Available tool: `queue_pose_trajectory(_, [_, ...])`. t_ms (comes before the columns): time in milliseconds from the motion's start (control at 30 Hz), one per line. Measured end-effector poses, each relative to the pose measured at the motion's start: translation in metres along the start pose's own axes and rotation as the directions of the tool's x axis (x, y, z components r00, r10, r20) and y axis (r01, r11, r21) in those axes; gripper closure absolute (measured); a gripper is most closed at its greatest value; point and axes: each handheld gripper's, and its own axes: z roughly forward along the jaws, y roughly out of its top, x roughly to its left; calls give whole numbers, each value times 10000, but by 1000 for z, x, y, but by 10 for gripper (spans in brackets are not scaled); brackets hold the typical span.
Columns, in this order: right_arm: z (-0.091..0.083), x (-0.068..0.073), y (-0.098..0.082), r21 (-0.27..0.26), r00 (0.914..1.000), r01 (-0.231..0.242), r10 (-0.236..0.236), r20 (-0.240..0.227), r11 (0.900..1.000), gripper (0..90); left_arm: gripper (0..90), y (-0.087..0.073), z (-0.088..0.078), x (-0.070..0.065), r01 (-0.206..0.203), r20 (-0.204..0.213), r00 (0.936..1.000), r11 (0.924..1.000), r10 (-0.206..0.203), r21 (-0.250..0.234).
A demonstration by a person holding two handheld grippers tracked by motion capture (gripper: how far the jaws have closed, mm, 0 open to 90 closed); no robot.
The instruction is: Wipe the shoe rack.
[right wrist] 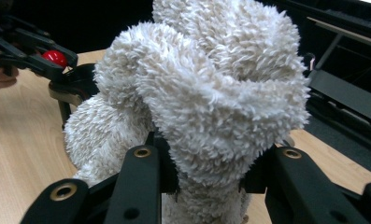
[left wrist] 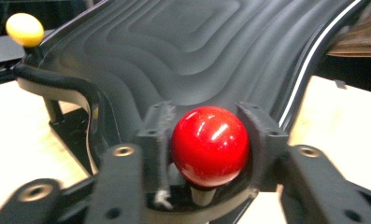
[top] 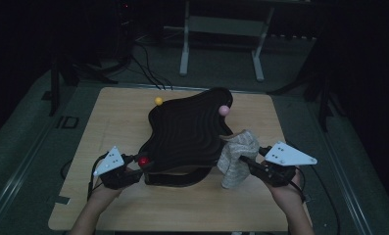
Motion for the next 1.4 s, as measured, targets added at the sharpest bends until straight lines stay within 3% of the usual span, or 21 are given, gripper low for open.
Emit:
queue_pose_trajectory(133, [0,1,1,0,10000,-23,23,-61,10000,664,474,-3,-5,4,62,184,9998,10000,-63,56])
queue_pose_trajectory(333, [1,1,4,11,9998,-5,5,-223,10000,664,499,-6,0,9,340,400,9986,9994,-339,-12])
queue_pose_trajectory(400, [1,1,5,36,9997,39,-38,-255,10000,663,587,-5,0,7,216,453,9987,9998,-215,-12])
queue_pose_trajectory(500, [2,1,6,94,9998,128,-127,-131,9999,663,596,-5,1,6,252,668,9974,9997,-255,57])
queue_pose_trajectory(733, [5,-14,5,260,9996,40,-47,273,9997,664,598,-4,6,-6,-51,1103,9939,10000,42,84])
queue_pose_trajectory(1000, [10,-27,6,390,9989,-103,85,452,9992,664,598,-2,12,-10,-108,1118,9937,9999,96,101])
queue_pose_trajectory(1167, [9,-13,-3,218,9996,-100,94,274,9997,666,599,-2,12,-8,-15,1176,9931,10000,5,89])
queue_pose_trajectory(1267, [9,-15,-10,227,9995,-297,294,124,9993,666,599,-3,12,-6,75,1283,9917,10000,-78,28])
queue_pose_trajectory(1400, [4,-14,-4,249,9995,-174,168,275,9995,666,599,-4,12,-5,48,1323,9912,10000,-44,-28])
